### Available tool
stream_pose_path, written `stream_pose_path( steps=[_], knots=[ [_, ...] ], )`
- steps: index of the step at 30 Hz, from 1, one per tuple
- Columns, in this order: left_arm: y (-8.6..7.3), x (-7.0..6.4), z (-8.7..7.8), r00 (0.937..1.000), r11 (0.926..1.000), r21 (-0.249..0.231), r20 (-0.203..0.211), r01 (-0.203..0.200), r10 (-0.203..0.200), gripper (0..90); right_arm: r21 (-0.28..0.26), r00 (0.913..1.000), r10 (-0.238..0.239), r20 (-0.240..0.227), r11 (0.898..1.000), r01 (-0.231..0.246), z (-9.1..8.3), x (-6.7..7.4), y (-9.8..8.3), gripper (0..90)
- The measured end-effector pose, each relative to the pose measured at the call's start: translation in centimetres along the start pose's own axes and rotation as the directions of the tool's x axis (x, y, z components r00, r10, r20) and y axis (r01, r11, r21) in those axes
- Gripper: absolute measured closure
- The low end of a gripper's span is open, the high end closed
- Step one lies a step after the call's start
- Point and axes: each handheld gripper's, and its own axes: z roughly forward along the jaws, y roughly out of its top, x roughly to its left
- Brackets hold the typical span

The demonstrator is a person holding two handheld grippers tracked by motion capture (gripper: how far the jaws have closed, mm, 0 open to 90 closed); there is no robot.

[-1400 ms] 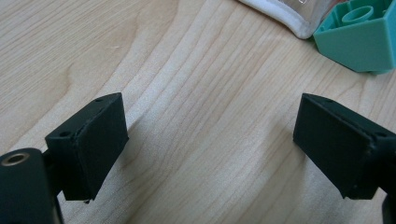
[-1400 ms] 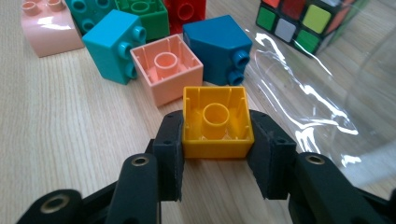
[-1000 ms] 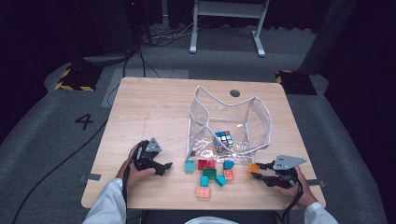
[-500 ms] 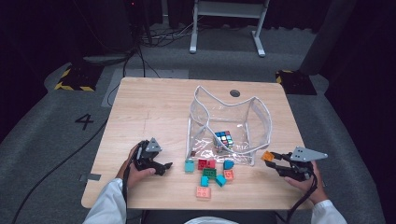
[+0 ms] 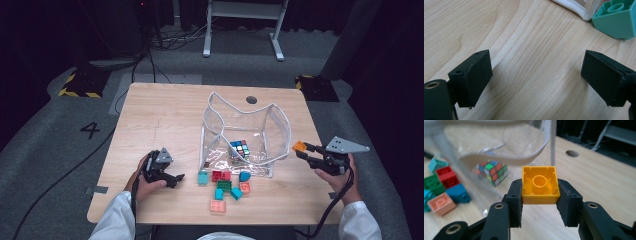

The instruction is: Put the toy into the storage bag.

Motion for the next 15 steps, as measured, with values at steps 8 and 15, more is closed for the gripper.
stream_pose_path(
  steps=[8,15],
  knots=[
    [0.0,0.0,0.0,1.0,1.0,-0.001,-0.002,0.0,0.0,10.1,-0.042,0.9997,-0.011,0.021,0.999,0.012,-0.6,-1.2,3.6,59.1],
    [0.0,0.0,0.0,1.0,1.0,0.001,0.0,-0.001,0.001,10.1,-0.068,0.9991,-0.039,0.017,0.997,0.04,-0.4,-1.5,6.4,59.2]
  ],
)
